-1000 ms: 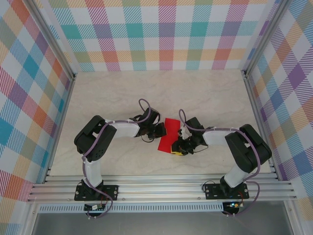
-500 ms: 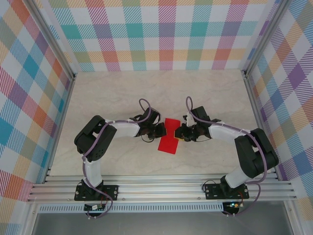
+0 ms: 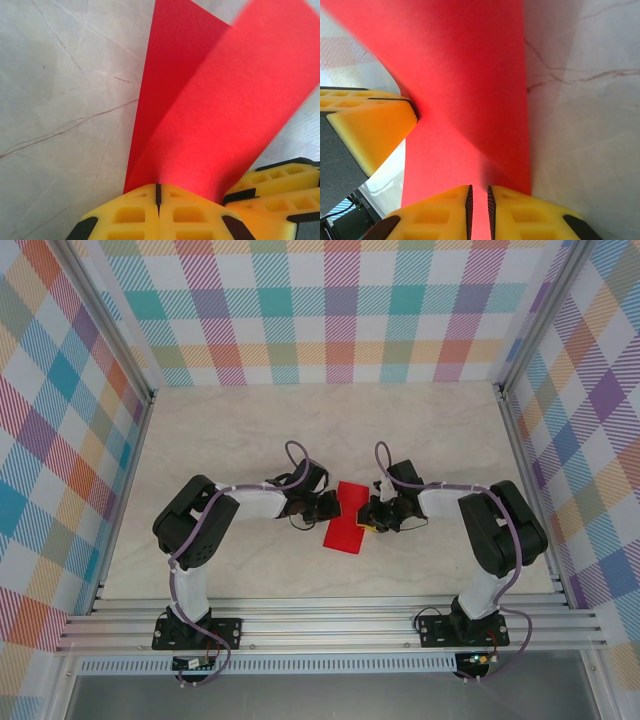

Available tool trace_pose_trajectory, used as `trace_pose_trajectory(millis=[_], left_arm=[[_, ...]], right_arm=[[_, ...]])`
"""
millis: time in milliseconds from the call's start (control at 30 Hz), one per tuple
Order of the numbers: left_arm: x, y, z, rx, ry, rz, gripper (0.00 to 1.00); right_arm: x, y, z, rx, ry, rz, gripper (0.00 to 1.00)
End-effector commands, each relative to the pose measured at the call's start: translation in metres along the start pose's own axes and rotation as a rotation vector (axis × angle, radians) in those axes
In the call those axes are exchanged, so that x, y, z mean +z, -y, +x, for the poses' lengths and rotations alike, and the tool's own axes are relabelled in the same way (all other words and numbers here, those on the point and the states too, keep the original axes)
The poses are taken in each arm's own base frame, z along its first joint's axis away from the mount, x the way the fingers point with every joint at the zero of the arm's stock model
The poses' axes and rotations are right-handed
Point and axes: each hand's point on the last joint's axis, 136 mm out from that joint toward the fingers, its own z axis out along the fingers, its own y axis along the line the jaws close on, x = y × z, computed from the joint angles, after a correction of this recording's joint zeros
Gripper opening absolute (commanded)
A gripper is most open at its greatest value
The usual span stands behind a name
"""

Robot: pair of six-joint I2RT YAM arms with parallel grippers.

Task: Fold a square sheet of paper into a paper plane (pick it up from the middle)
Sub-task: Fold the square sheet of paper in half at the center of the table.

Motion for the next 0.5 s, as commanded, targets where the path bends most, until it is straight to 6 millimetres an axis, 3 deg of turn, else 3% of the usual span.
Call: trace_pose_trajectory(millis=[0,200,300,467], left_arm=[[0.018,-0.059,0.041,-0.046,-0.126,-0.194,0.0],[0.019,-0.06,0.042,-0.045,-0.132,-0.195,0.0],[0.019,-0.06,0.042,-0.045,-0.133,-0.194,0.0],[0.019,-0.059,0.042,-0.042,-0.133,-0.194,0.0]], right_arm=[[-0.005,-0.007,-0.005,-0.034,0.014,-0.015,0.19],[-0.027,-0.036,-0.028,-0.094,0.087,-0.063,0.2],[-0.022,-0.034,-0.037,-0.095,0.091,-0.07,0.2],[-0.008,-0.007,-0.039,-0.041,0.078,-0.042,0.2]])
